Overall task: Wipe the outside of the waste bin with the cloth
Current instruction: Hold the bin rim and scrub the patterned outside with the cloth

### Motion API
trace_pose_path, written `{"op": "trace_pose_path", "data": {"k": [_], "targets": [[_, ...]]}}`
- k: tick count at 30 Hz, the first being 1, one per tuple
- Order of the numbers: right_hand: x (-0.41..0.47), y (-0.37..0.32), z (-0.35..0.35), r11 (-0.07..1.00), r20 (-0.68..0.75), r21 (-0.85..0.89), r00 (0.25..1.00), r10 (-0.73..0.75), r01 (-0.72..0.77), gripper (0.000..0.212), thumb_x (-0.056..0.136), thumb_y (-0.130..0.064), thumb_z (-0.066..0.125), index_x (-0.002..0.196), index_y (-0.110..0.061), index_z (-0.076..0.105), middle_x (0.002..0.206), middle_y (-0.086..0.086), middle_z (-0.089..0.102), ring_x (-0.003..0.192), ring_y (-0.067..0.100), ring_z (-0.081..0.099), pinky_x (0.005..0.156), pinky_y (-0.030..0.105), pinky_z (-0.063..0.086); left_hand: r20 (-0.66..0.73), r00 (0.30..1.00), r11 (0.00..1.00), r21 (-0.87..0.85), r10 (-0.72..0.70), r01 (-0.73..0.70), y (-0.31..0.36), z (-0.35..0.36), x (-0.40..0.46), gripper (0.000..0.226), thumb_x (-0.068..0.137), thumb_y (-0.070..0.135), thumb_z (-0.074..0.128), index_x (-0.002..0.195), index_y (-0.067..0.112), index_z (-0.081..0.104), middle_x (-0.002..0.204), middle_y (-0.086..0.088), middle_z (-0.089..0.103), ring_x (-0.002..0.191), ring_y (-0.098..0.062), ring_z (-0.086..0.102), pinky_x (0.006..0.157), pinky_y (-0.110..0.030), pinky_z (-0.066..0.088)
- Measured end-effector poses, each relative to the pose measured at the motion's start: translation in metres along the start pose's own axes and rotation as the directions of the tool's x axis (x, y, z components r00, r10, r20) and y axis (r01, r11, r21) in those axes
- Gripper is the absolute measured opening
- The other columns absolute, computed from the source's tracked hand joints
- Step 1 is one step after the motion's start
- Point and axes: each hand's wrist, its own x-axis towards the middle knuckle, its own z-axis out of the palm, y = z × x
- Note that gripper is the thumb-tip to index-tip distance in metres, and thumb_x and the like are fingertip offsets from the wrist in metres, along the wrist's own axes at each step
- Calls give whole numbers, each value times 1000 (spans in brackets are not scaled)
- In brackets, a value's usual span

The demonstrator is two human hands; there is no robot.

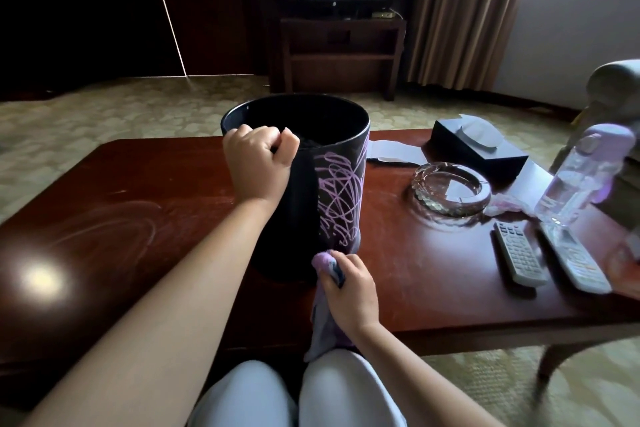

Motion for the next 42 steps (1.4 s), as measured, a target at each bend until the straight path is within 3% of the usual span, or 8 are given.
{"op": "trace_pose_path", "data": {"k": [5,10,16,22,27,33,38,42], "targets": [[11,-20,4,996,-222,39,972,-72,83,34,83,-31,56,105,-8,69,95,5,64,87,10,55,72,15,41,-16,999,999,16,30,-30,0,-1,1,38,80,23,46,49,18,26,46,5,23,47,-18,28,57,-36,23],[1,-13,7,997,-152,-77,988,-16,5,31,78,-31,61,103,-16,69,94,3,65,78,17,61,62,21,42,-12,1000,1000,8,14,-14,0,0,0,39,82,24,46,49,18,26,46,6,22,48,-18,27,58,-34,23],[22,-45,4,997,-283,13,957,-71,77,34,81,-31,55,102,-7,68,99,6,65,87,11,54,69,17,41,-21,999,1000,19,25,-25,0,0,1,38,82,24,46,50,19,26,47,6,23,49,-18,27,58,-34,23],[-3,-28,11,978,-91,-85,979,184,-192,31,84,-18,66,115,-16,63,110,4,61,97,27,61,75,28,42,-11,1000,1000,8,18,-18,0,-1,1,39,81,24,46,49,19,25,46,7,21,48,-18,26,58,-34,23],[23,-57,7,996,-295,58,952,75,-61,30,78,-12,68,108,-7,65,104,8,65,91,12,54,72,13,35,-22,999,1000,10,23,-22,1,0,1,39,81,22,46,50,18,24,47,7,21,48,-18,25,58,-32,20],[7,-42,10,984,-167,-62,973,157,-170,31,82,-17,68,112,-13,65,107,7,63,93,28,62,71,25,40,-18,1000,1000,12,11,-11,2,-1,2,38,81,23,45,50,19,25,47,7,22,49,-17,27,59,-36,26],[36,-75,-3,999,-322,31,947,-3,14,34,76,-21,62,107,-7,67,100,8,64,89,12,54,72,14,36,-31,999,1000,25,19,-18,2,0,0,37,81,23,46,50,20,26,47,6,24,50,-17,27,59,-36,26],[39,-83,-3,999,-309,23,950,34,-29,33,78,-12,67,110,-9,66,102,10,62,91,19,56,73,17,35,-27,999,999,34,25,-24,2,-1,1,37,81,22,46,51,20,25,43,0,27,49,-19,28,58,-36,23]]}}
